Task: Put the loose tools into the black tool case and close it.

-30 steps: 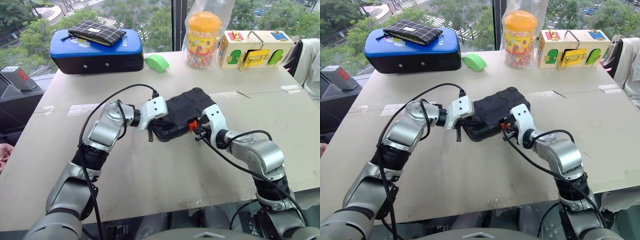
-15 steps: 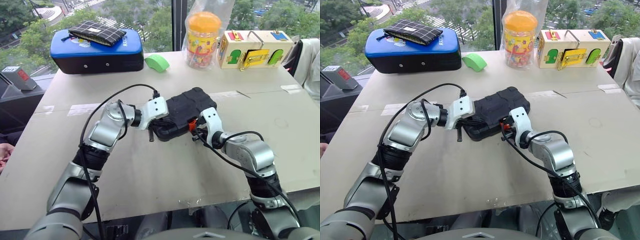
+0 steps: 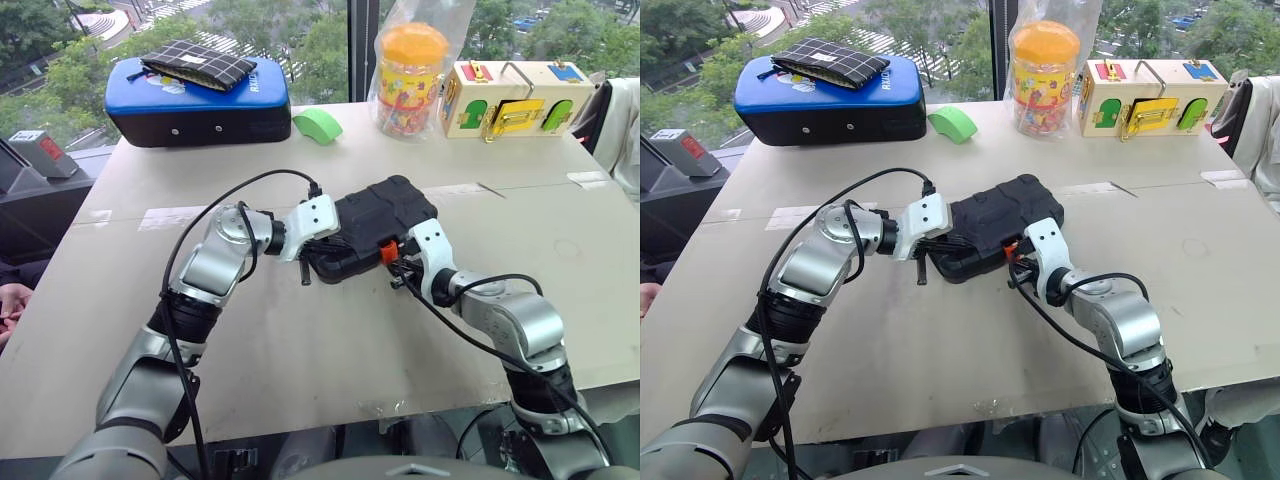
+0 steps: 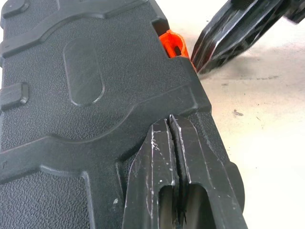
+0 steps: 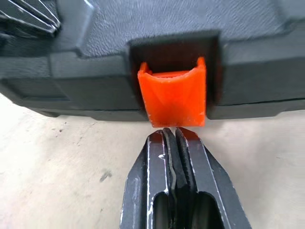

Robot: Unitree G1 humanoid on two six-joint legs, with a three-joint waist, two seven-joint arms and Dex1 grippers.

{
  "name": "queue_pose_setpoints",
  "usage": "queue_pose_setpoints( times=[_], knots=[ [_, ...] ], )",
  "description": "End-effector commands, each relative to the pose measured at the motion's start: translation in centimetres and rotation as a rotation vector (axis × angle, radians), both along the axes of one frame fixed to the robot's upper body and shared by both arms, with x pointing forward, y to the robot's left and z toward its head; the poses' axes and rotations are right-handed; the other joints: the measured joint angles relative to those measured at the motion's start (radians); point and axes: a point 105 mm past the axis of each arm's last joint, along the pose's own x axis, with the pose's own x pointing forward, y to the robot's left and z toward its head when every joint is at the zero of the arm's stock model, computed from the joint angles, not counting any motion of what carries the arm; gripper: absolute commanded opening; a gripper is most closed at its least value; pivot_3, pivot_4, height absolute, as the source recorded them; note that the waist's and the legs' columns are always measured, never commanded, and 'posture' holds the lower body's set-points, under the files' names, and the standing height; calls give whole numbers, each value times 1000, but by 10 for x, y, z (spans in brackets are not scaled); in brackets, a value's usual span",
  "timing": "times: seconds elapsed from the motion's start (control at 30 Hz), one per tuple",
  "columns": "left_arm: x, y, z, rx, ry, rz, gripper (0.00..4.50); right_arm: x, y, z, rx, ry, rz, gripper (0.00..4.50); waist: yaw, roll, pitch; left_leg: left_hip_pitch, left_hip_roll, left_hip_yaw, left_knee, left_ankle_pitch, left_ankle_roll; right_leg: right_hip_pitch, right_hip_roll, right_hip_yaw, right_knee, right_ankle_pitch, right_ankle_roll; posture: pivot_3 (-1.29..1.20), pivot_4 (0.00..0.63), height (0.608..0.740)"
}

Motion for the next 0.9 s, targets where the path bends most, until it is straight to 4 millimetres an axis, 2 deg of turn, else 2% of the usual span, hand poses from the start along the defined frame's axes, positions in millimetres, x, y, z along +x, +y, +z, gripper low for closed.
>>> queue_pose_setpoints(
  times=[0.03, 0.37, 0.9],
  knots=[
    [-11, 0, -40, 79, 142, 1, 0, -2, 2, 13, 31, -41, 7, 32, 0, 0, 0, 0, 0, 0, 0, 0, 0, 0, 0, 0, 0, 0, 0, 0, 150, 740],
    [-10, 1, -41, 86, 142, 6, 0, 12, 12, 21, 47, -71, 4, 32, -1, 0, 0, 0, 0, 0, 0, 0, 0, 1, 0, 0, 0, 0, 0, 0, 150, 740],
    [-15, 1, -51, 99, 170, 2, 0, 18, 16, 30, 54, -101, 17, 32, -2, 0, 0, 0, 0, 0, 0, 0, 0, 1, 0, 0, 0, 0, 0, 0, 150, 740]
  ],
)
